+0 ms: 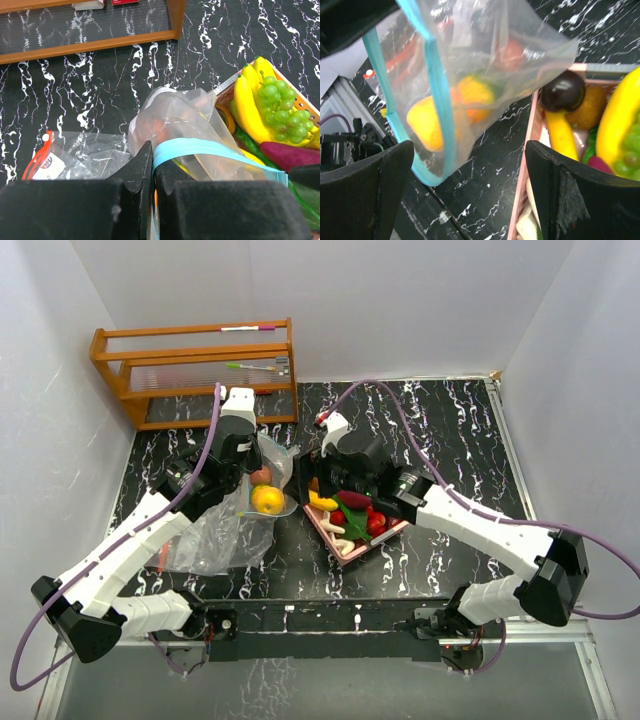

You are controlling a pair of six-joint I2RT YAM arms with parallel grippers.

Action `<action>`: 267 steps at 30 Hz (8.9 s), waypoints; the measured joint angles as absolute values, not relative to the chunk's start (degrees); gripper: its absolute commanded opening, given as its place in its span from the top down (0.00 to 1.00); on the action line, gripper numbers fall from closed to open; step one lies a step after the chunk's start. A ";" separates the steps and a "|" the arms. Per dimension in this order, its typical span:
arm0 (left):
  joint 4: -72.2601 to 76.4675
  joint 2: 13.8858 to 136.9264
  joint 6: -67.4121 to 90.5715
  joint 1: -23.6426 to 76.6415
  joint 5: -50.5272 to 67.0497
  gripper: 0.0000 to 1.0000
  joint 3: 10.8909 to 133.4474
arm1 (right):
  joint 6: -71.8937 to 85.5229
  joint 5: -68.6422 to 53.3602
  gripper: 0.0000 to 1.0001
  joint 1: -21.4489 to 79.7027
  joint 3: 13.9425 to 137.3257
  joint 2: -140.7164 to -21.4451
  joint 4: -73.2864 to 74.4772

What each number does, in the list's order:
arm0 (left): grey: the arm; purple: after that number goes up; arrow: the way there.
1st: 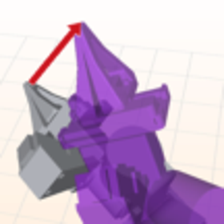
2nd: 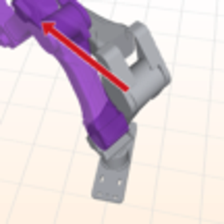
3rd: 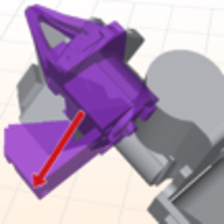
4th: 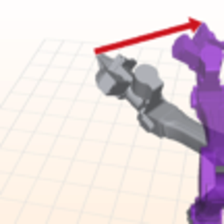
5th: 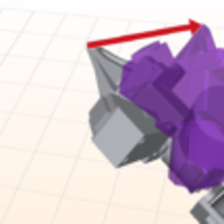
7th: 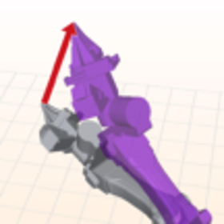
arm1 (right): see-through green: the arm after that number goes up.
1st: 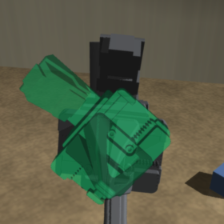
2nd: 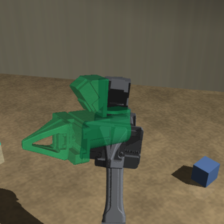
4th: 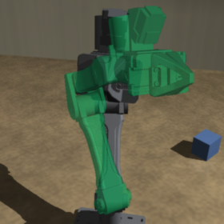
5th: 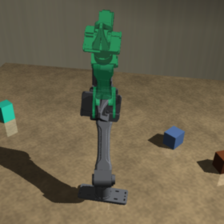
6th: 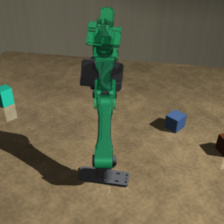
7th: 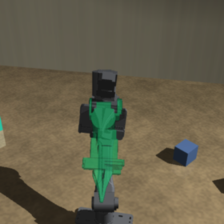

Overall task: Place the food in the zip-top bag and seal the zipper
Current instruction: Adjust the zipper food storage bag at the center of the board, then pick up the fake vegetable from the bin, then place the fake vegetable in the zipper food storage bag, then pick up the fake fruit from the bin.

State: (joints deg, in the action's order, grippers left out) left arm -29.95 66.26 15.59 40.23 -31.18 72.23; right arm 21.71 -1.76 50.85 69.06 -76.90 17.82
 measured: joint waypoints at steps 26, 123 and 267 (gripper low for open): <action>-29.63 65.54 15.27 40.23 -31.14 1.00 72.23 | 27.22 8.05 0.92 54.24 65.36 -84.01 14.22; -28.32 61.39 13.28 39.48 -34.48 1.00 60.75 | 19.31 6.94 0.31 41.08 58.15 -79.20 34.09; -24.05 52.88 5.26 38.39 -48.53 1.00 65.63 | 22.61 -2.81 0.01 43.35 74.81 -103.13 11.70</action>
State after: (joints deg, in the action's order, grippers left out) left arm -24.05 52.88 5.26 38.39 -48.53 65.63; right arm 22.61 -2.81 43.35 74.81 -103.13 11.70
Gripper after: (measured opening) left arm 0.007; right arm 0.993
